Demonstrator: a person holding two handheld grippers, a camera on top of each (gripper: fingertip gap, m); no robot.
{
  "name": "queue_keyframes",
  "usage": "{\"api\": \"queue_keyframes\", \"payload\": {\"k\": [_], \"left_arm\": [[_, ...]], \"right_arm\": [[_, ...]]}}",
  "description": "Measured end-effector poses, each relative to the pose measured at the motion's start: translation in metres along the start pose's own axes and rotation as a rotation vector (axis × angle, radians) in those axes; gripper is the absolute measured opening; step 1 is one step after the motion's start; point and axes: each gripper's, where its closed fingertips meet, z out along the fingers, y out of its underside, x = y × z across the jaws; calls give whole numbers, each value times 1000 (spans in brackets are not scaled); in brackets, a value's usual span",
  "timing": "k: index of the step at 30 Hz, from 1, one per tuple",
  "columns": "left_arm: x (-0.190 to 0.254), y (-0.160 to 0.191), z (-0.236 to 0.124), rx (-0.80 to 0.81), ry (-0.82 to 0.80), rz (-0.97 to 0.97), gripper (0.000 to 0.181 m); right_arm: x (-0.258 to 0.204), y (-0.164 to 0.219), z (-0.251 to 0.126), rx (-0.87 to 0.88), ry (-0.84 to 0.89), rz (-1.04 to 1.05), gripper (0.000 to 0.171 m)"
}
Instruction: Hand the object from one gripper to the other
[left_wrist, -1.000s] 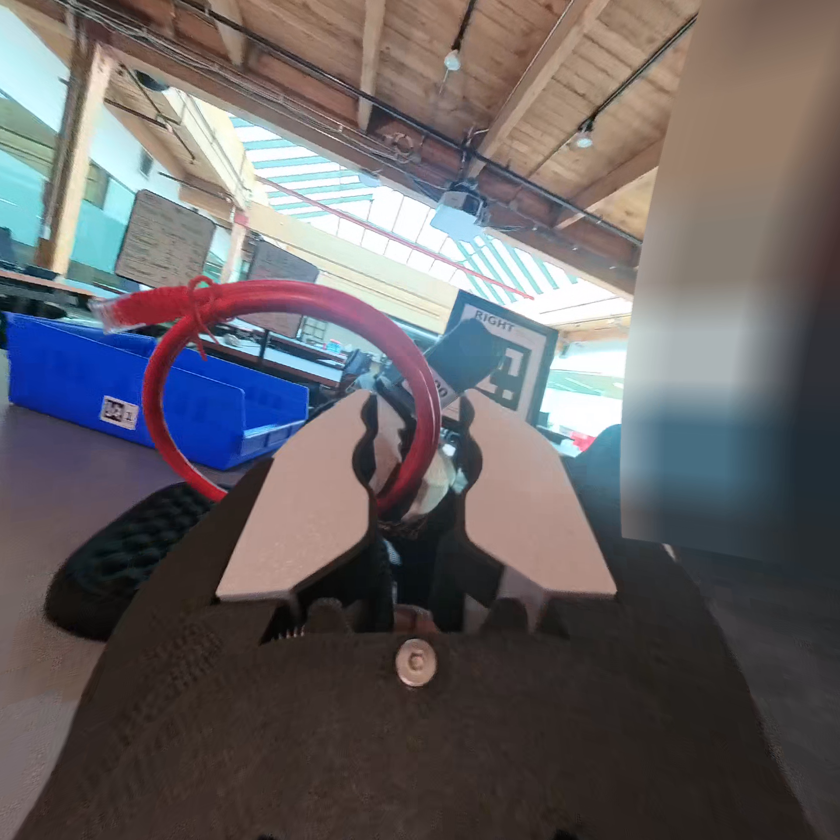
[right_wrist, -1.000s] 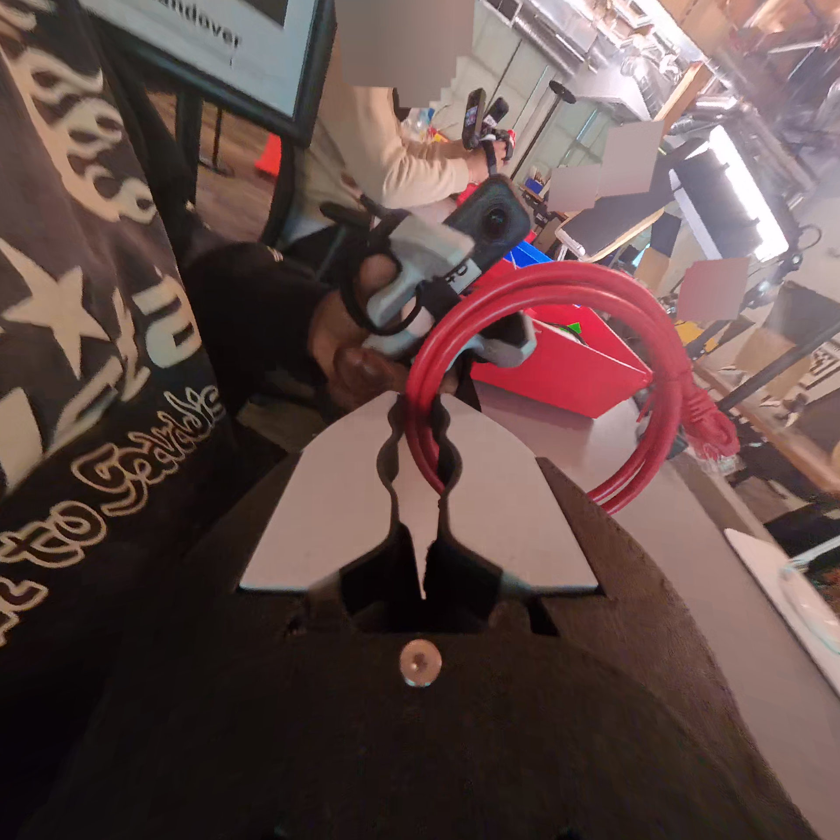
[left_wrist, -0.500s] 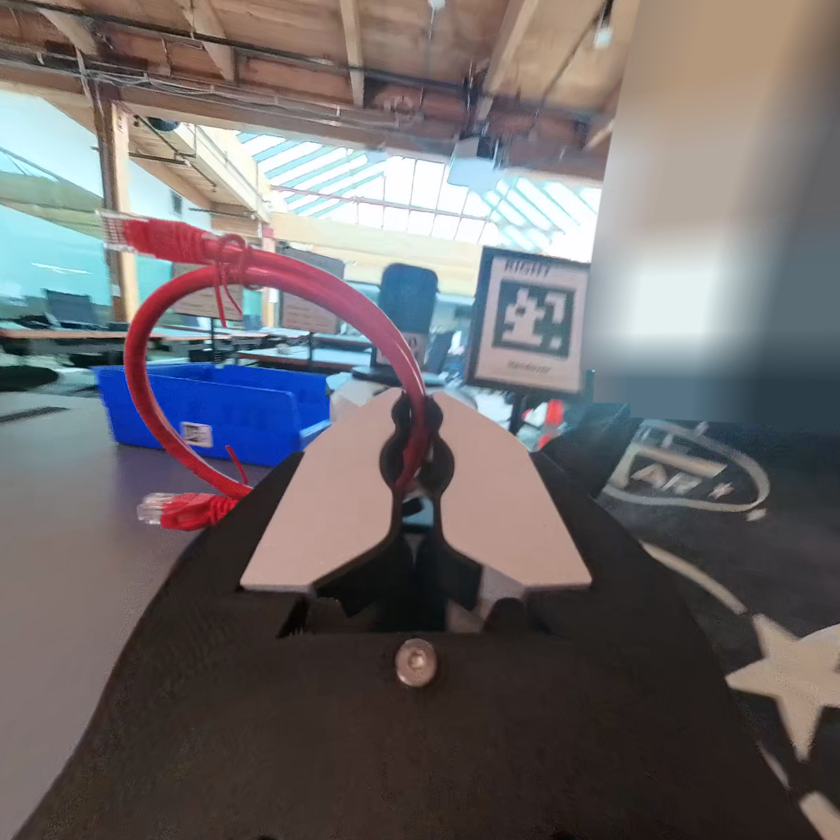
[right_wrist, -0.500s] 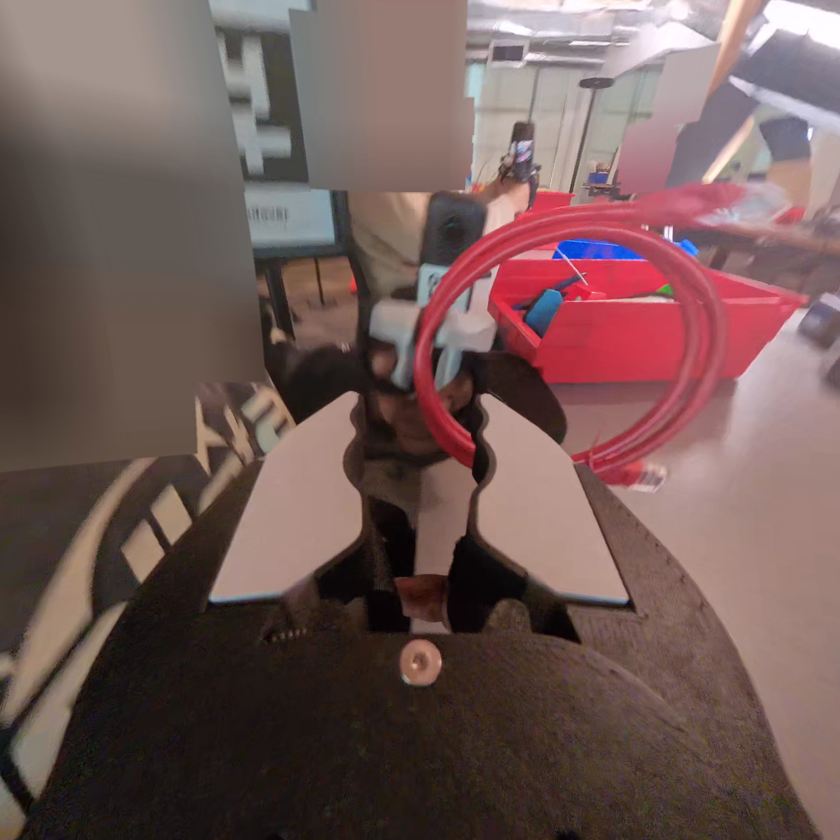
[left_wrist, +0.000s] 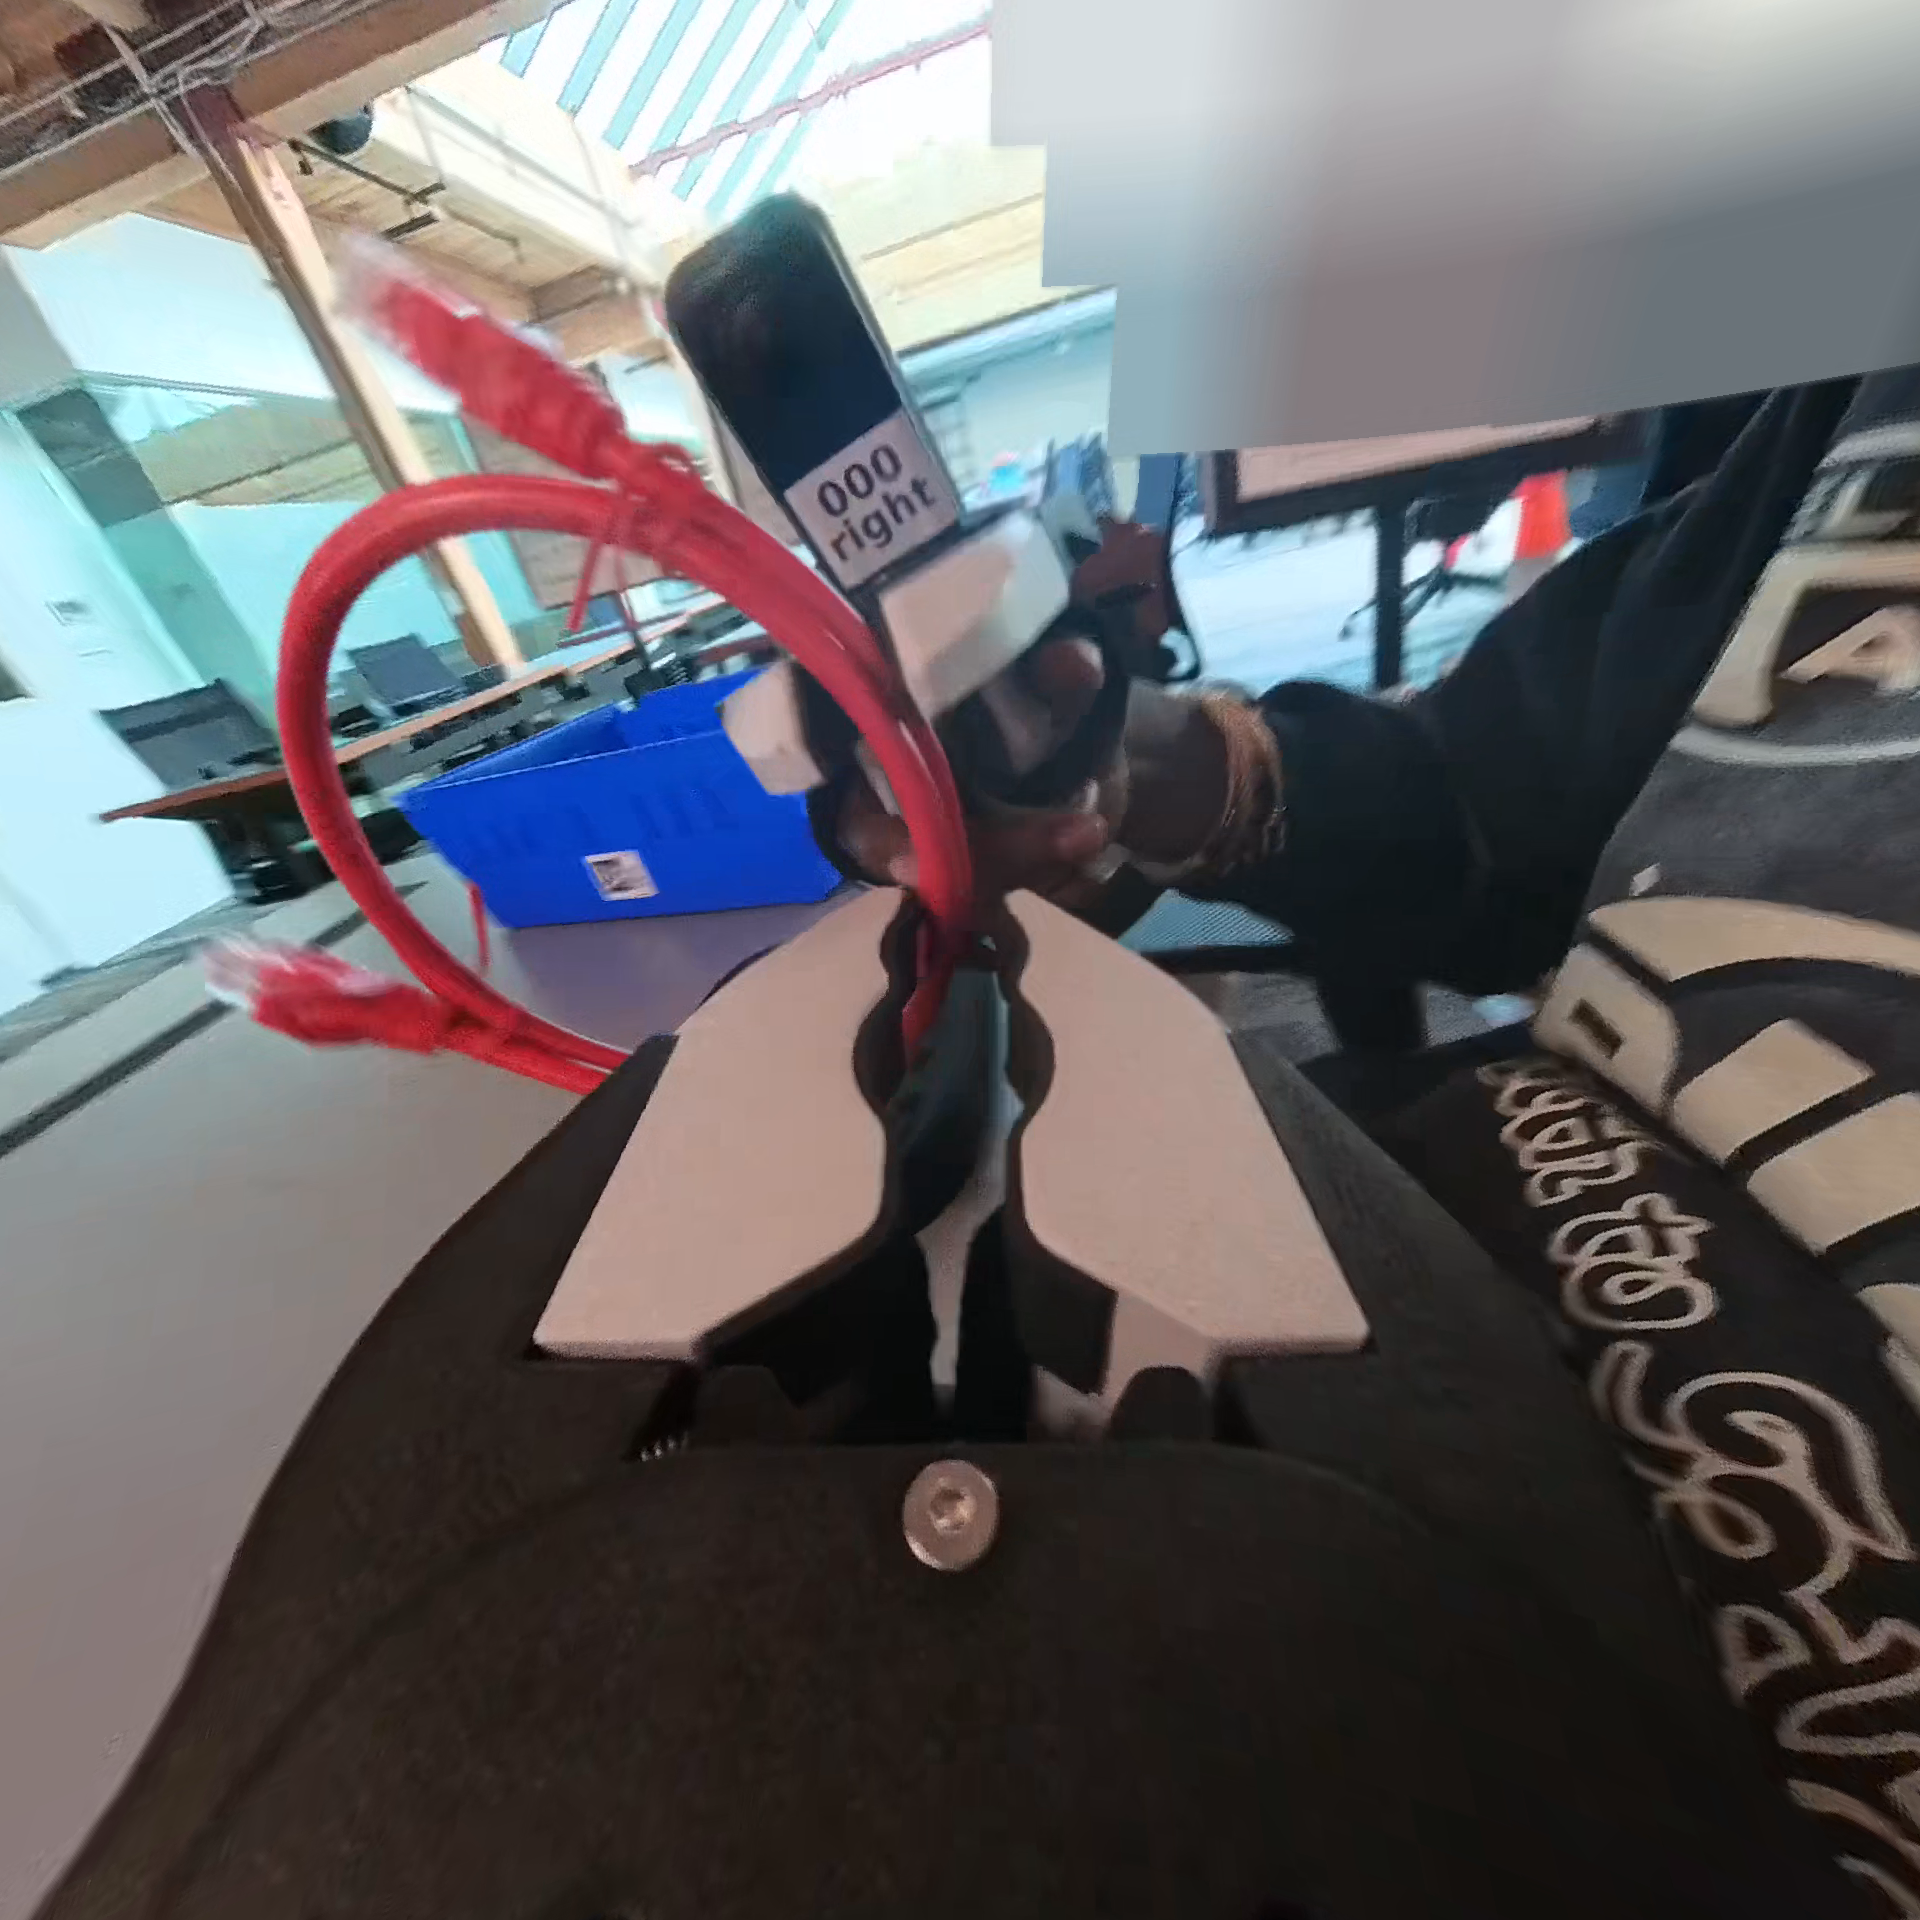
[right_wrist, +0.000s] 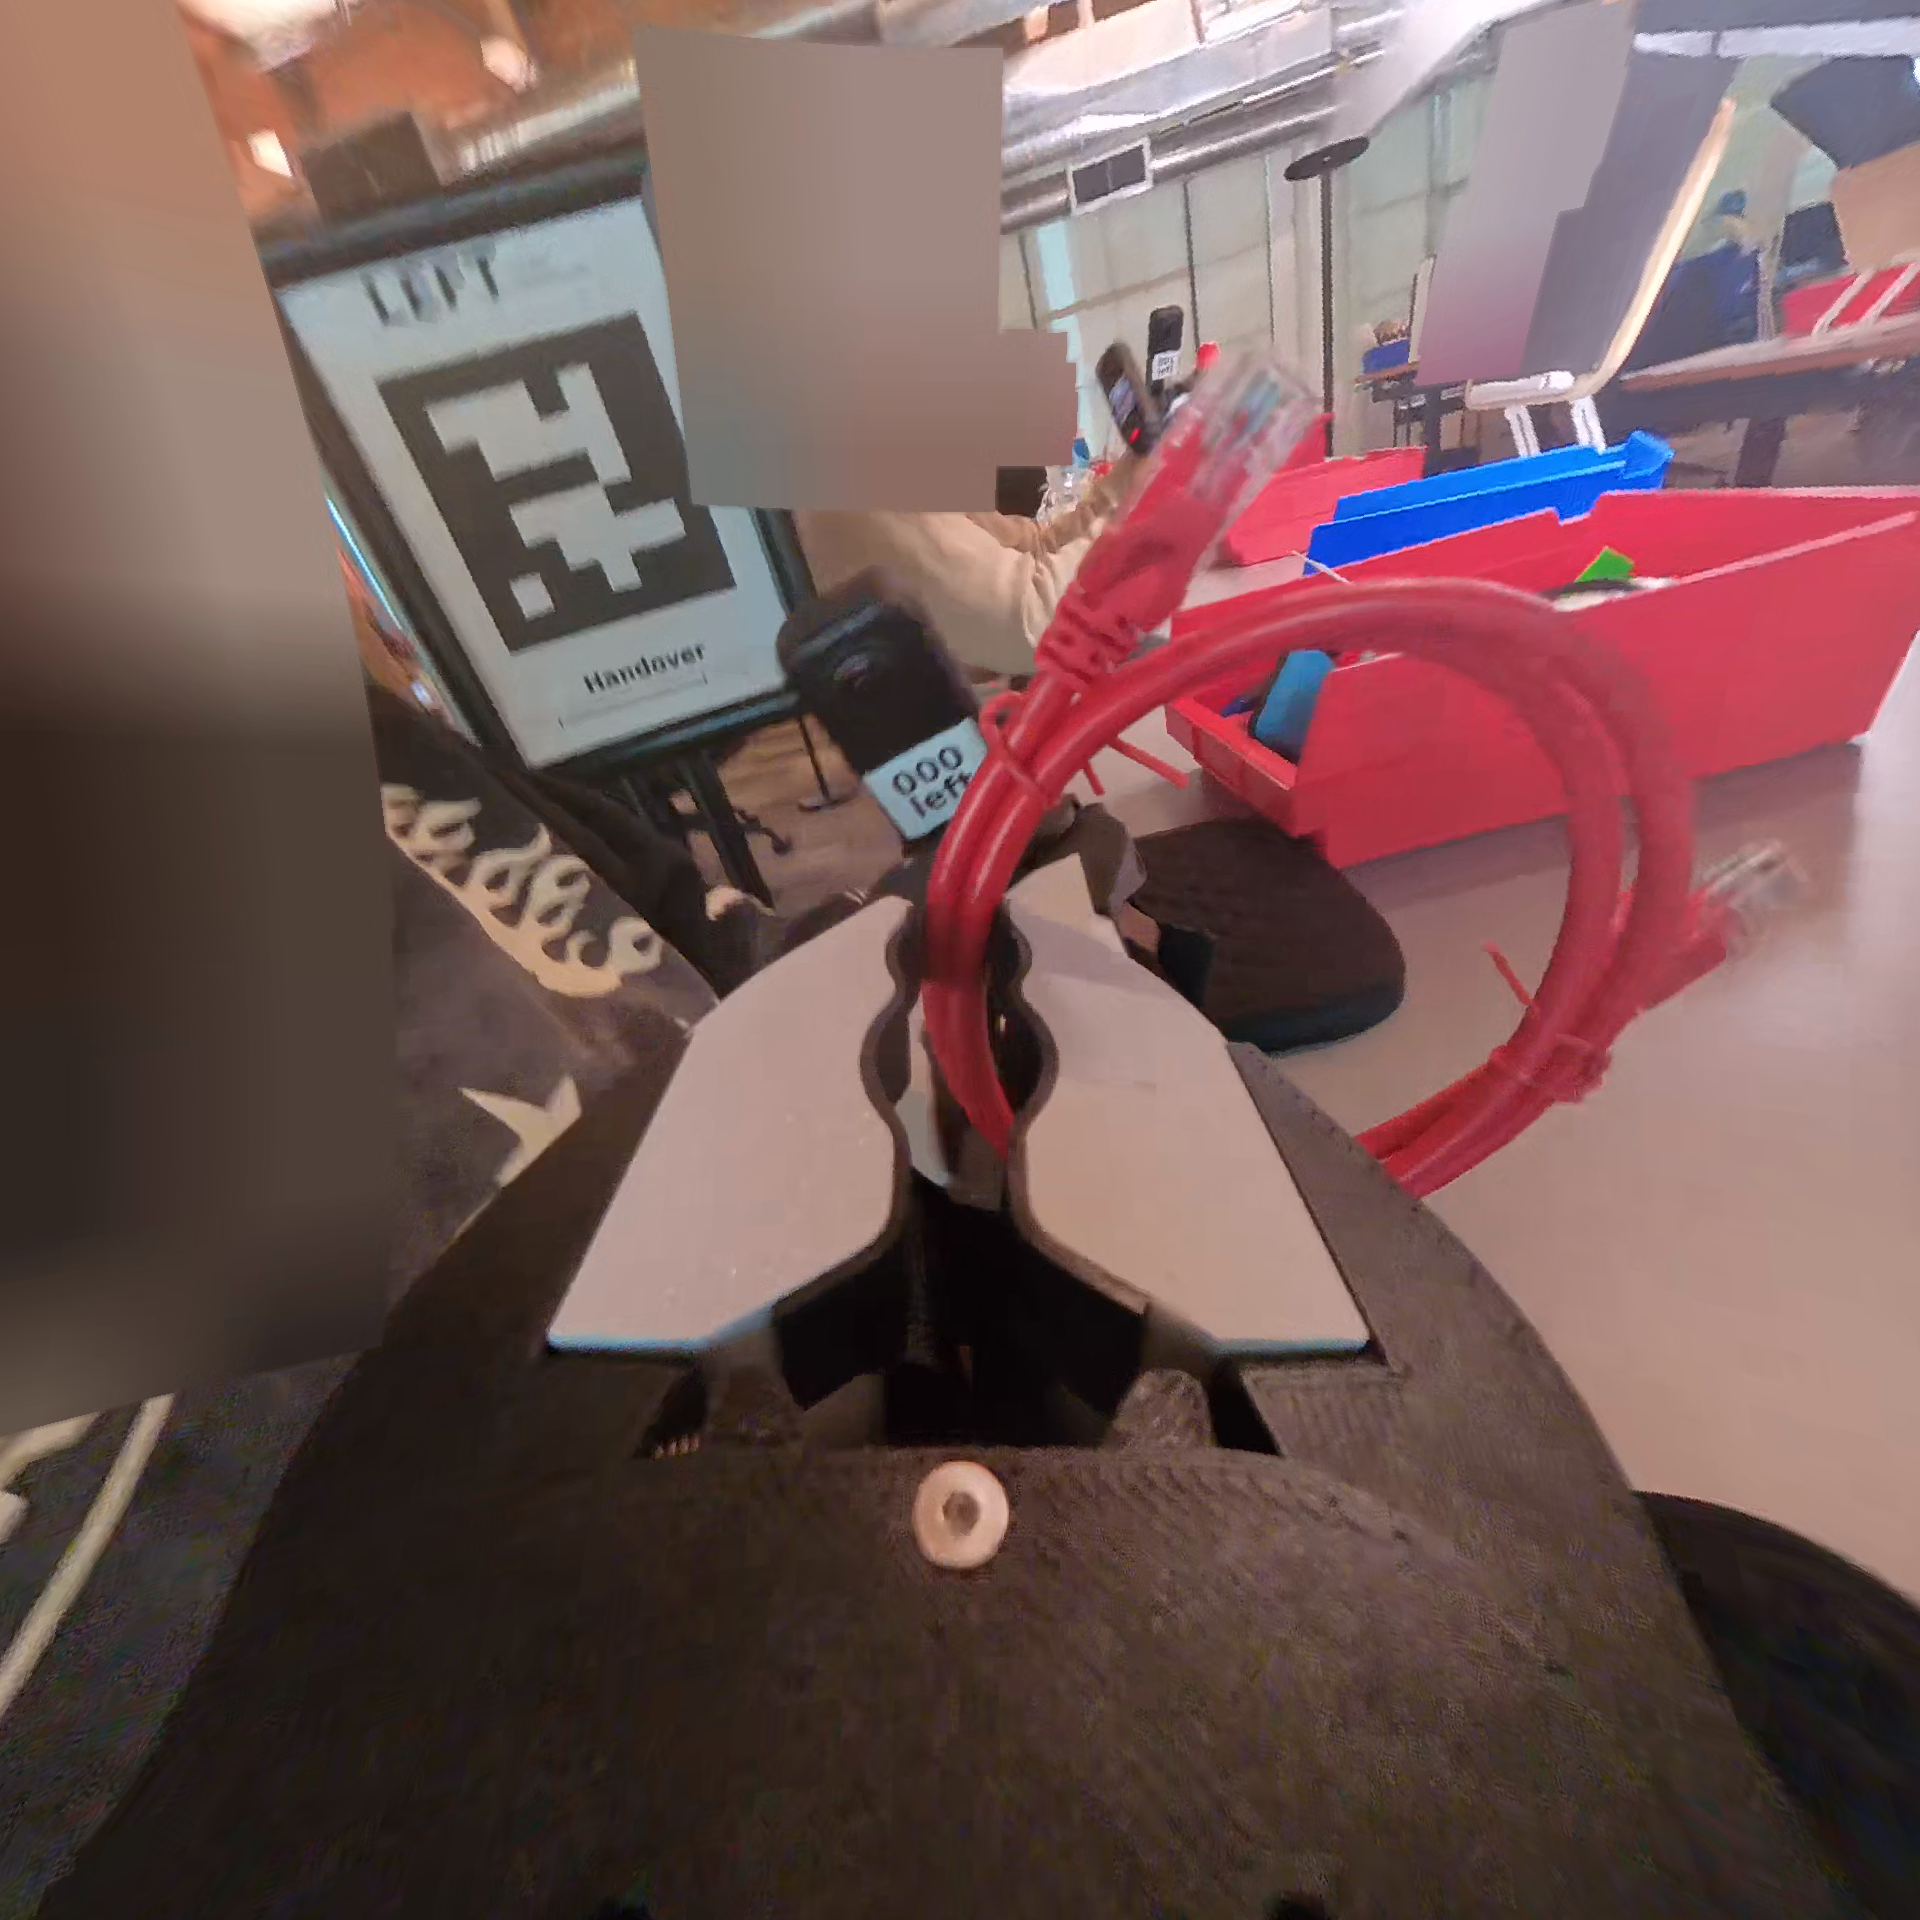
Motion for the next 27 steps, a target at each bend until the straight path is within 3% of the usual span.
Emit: {"api": "queue_keyframes", "payload": {"k": [4, 7, 14, 23, 25, 27], "left_arm": [[2, -23, -10, 135, 149, -328, 37], [1, -28, -9, 151, 171, -450, 43], [-11, -33, -11, 169, 90, -478, 44], [-5, -38, -12, 202, 110, -422, 20], [-6, -37, -13, 193, 84, -350, 18], [-8, -32, -12, 159, 34, -241, 16]], "right_arm": [[0, 13, 0, -85, 33, -261, 12], [-2, 15, -1, -105, 46, -367, 11], [0, 27, -3, -190, 31, -384, 12], [2, 45, 1, -281, 32, -413, 13], [4, 39, -5, -260, 30, -359, 31], [3, 29, -14, -217, 5, -252, 37]]}}
